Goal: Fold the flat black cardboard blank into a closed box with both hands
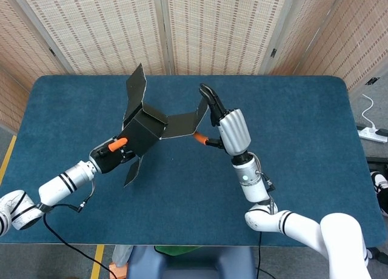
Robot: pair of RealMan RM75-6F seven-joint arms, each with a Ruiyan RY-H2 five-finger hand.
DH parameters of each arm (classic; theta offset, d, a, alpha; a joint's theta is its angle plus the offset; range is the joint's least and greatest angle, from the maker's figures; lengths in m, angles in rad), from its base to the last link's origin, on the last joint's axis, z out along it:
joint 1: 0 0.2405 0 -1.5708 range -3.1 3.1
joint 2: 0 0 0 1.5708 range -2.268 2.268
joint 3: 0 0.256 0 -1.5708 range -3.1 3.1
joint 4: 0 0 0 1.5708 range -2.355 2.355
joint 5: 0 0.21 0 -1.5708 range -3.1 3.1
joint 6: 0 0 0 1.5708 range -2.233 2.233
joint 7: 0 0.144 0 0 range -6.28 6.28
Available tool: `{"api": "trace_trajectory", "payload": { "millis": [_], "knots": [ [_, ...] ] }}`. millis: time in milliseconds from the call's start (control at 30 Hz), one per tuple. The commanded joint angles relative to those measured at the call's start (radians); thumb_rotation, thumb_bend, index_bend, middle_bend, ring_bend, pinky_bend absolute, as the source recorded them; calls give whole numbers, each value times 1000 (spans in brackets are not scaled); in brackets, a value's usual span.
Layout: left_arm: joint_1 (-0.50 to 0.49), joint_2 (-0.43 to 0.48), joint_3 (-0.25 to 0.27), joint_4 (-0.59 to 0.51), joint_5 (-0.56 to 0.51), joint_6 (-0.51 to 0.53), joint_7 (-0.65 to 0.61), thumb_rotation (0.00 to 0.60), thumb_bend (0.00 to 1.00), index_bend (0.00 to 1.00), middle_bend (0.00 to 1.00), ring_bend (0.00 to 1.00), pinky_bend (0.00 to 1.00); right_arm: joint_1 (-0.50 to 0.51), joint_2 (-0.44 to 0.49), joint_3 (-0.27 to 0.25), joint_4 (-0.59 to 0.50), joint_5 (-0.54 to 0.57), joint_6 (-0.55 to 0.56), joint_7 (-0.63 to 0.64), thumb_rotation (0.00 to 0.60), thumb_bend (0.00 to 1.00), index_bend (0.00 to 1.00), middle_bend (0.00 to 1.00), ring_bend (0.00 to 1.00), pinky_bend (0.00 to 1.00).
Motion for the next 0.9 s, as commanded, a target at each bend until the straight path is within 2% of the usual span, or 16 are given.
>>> {"api": "trace_trajectory", "payload": {
  "millis": [33,400,600,800,900],
  "knots": [
    [-7,-12,20,55,9,28,-85,600,236,333,315,577,845,-14,5,-9,-7,0,4,4,600,46,0,4,681,1000],
    [-17,-41,53,156,13,64,-205,600,238,333,315,578,845,-61,-2,-7,-4,7,52,58,600,21,0,3,675,1000],
    [-24,-45,66,163,28,92,-198,600,237,333,315,577,845,-57,-10,-7,12,11,30,72,600,21,0,99,683,1000],
    [-45,-48,76,128,40,93,-144,600,239,333,315,577,845,-1,-37,28,35,8,5,70,600,32,5,201,720,1000],
    [-55,-47,81,104,45,89,-105,600,238,333,315,577,845,28,-55,43,50,5,2,61,600,48,48,250,741,1000]
  ]
}}
